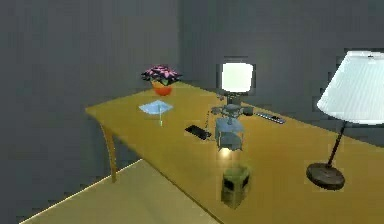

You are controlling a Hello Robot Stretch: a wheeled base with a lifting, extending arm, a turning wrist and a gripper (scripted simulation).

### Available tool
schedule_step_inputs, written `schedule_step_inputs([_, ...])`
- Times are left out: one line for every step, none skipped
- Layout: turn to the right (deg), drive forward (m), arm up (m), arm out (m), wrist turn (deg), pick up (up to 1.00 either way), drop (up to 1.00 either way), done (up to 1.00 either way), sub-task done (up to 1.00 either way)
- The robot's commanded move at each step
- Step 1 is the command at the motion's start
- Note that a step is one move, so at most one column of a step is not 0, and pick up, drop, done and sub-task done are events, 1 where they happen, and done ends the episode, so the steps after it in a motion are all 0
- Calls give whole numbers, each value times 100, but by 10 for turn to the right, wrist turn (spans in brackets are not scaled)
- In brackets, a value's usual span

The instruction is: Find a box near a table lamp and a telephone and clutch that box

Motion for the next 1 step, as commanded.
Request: schedule_step_inputs([-450, 0, 0, 0, 0, 0, 0, 0, 0])
